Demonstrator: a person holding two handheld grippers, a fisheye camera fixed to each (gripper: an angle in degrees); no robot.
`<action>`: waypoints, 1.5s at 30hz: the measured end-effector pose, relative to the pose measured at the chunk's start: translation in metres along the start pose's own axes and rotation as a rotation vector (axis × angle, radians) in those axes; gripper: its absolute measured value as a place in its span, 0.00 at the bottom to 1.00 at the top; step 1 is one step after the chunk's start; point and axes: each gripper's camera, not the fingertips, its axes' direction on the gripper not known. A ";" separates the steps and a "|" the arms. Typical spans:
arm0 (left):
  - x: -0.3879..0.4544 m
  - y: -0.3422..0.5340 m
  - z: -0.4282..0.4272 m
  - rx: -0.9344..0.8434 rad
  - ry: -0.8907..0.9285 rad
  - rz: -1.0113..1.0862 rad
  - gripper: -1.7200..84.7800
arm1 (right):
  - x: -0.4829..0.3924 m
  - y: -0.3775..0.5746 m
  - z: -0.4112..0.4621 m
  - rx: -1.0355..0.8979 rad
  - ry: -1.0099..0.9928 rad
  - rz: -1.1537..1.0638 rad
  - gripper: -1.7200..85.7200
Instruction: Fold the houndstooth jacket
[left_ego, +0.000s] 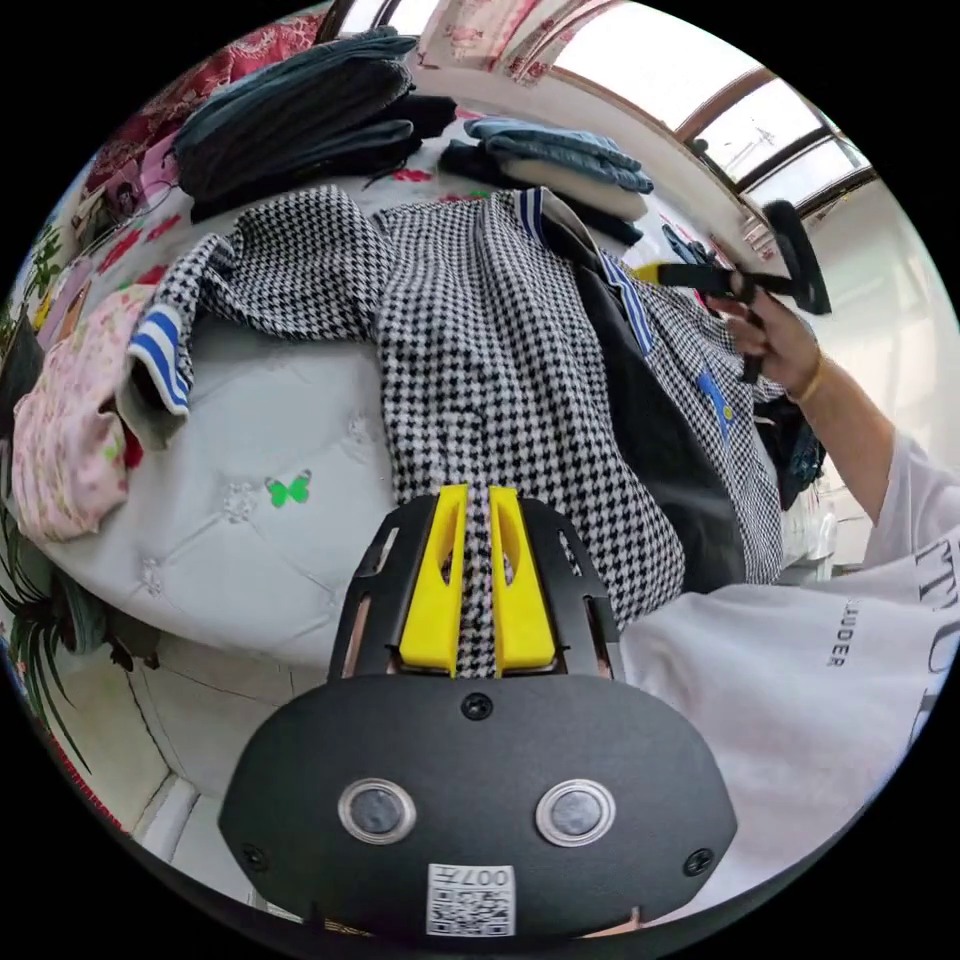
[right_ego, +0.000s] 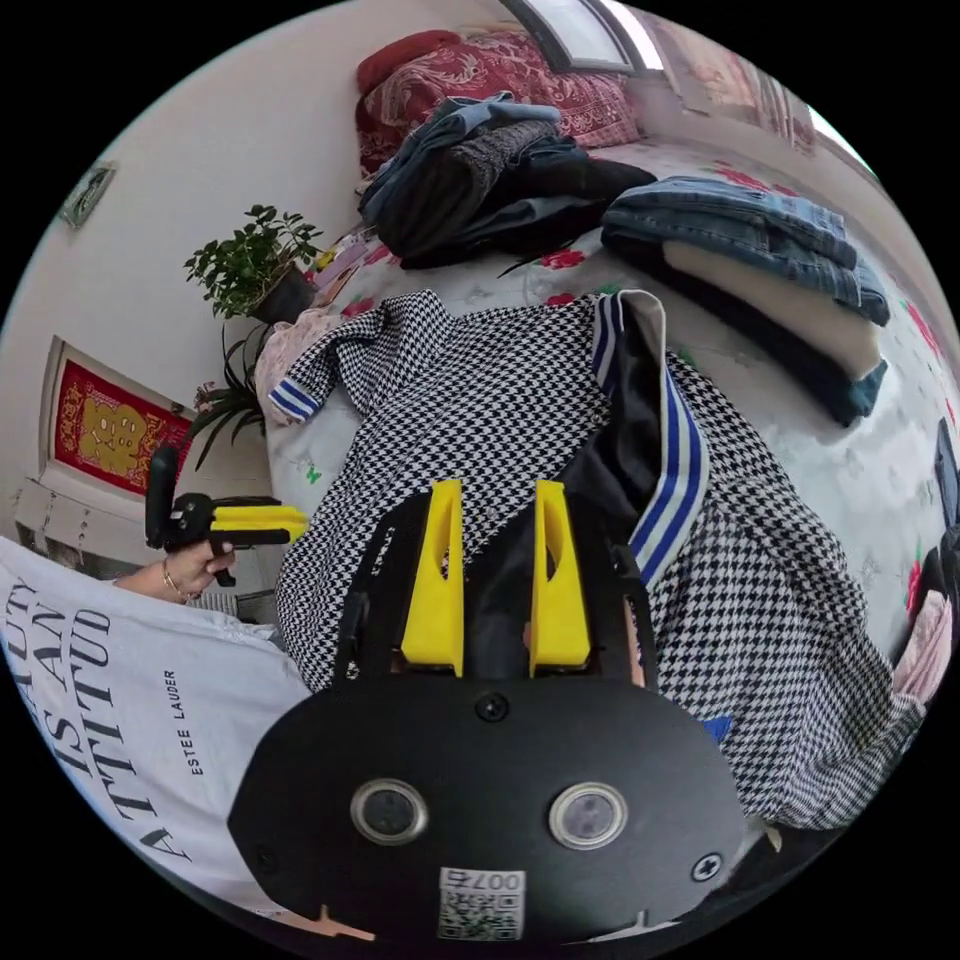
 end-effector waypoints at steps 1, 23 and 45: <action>0.006 0.011 0.008 -0.036 0.011 0.027 0.08 | 0.003 -0.018 0.011 -0.030 0.025 -0.004 0.10; 0.019 0.020 -0.022 0.051 -0.142 0.256 0.01 | 0.034 0.063 -0.043 -0.057 0.176 0.108 0.07; 0.080 -0.018 -0.010 -0.050 0.291 0.573 0.10 | 0.106 0.046 -0.171 0.371 0.065 0.421 0.05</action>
